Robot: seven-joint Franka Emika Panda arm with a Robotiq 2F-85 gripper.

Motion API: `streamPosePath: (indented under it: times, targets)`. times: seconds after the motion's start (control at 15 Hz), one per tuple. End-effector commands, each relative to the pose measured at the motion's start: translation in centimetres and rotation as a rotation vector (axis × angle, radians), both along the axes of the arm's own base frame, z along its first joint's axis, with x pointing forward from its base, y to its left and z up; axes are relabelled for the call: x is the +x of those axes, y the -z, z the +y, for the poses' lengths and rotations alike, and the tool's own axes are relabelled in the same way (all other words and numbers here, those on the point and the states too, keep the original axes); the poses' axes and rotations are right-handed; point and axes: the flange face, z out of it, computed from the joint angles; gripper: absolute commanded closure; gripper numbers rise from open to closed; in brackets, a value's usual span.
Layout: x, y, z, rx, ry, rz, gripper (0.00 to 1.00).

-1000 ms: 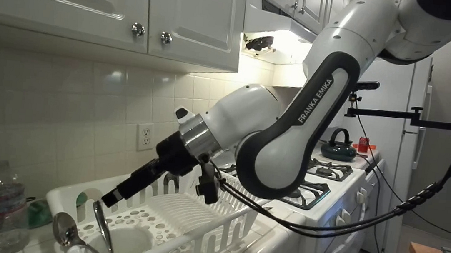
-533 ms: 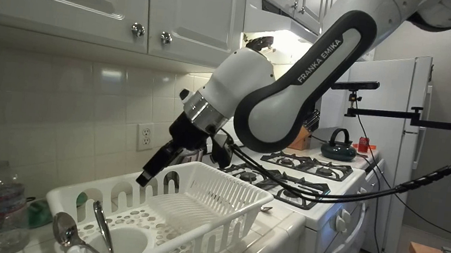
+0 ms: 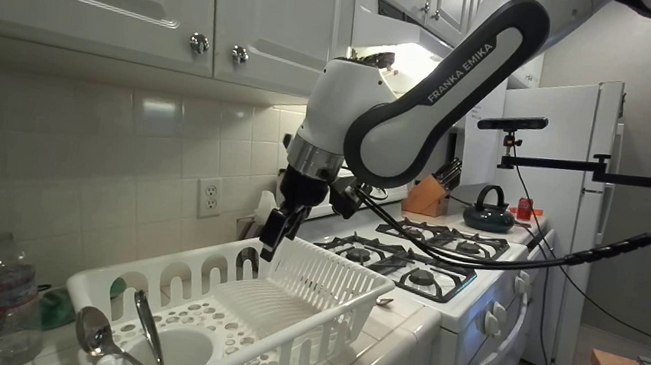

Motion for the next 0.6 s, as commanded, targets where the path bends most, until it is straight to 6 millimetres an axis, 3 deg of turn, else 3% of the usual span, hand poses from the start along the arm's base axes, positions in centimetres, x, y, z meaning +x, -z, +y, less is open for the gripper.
streamPosePath:
  times: [0.0,0.2,0.53]
  targets:
    - [-0.4,-0.8,-1.0,-0.005,0.087,0.085,0.00]
    - [-0.3,-1.7,-3.3,0.025,0.165,0.115,0.00]
    - [0.1,-2.4,-8.6,0.104,0.320,0.121,0.00]
